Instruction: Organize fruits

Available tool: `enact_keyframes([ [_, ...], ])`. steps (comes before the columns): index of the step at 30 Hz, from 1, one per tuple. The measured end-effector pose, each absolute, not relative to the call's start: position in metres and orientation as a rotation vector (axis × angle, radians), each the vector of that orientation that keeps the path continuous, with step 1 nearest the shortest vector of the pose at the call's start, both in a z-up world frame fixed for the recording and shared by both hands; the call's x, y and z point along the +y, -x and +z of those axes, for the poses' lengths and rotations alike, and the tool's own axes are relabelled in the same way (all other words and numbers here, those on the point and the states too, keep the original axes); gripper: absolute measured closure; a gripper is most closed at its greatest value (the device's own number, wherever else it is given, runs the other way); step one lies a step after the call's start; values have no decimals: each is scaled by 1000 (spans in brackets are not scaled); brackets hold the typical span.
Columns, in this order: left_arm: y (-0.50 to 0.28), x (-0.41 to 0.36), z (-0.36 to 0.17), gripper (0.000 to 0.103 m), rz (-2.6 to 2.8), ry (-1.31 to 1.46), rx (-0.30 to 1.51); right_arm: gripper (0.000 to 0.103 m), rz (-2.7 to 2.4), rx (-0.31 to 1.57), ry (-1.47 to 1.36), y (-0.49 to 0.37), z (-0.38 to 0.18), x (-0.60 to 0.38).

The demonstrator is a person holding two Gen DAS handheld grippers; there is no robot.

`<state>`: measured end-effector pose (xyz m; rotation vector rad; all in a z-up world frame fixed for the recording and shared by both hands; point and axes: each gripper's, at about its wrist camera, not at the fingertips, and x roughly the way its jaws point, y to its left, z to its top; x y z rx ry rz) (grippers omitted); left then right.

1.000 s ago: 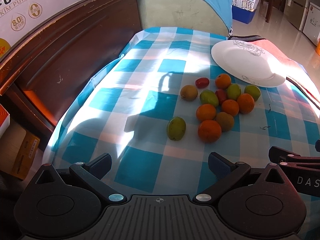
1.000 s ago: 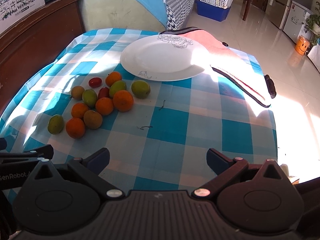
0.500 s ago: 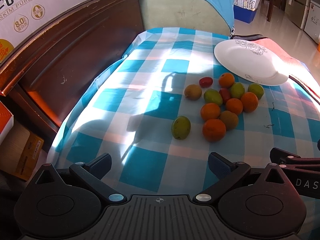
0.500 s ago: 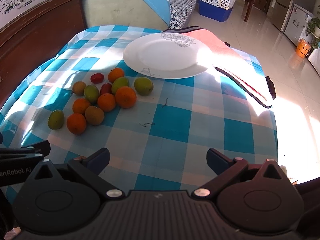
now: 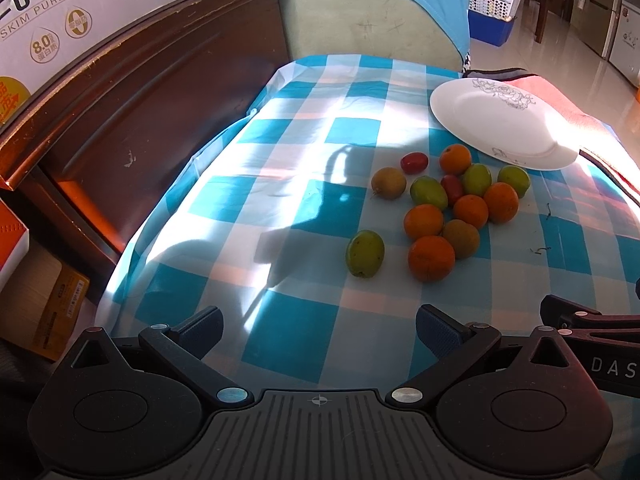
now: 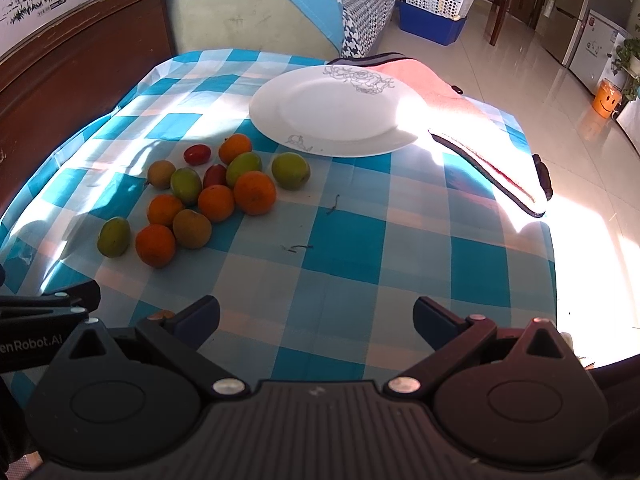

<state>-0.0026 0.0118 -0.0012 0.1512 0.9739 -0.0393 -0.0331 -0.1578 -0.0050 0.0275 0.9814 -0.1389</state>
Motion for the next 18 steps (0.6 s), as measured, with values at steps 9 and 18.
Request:
enact_keyframes([
  [9, 3, 15, -2, 1, -38, -153, 973, 1, -129, 982, -31, 34, -5, -157],
  [18, -1, 30, -2, 0, -35, -107, 957, 1, -89, 946, -56, 37, -1, -163],
])
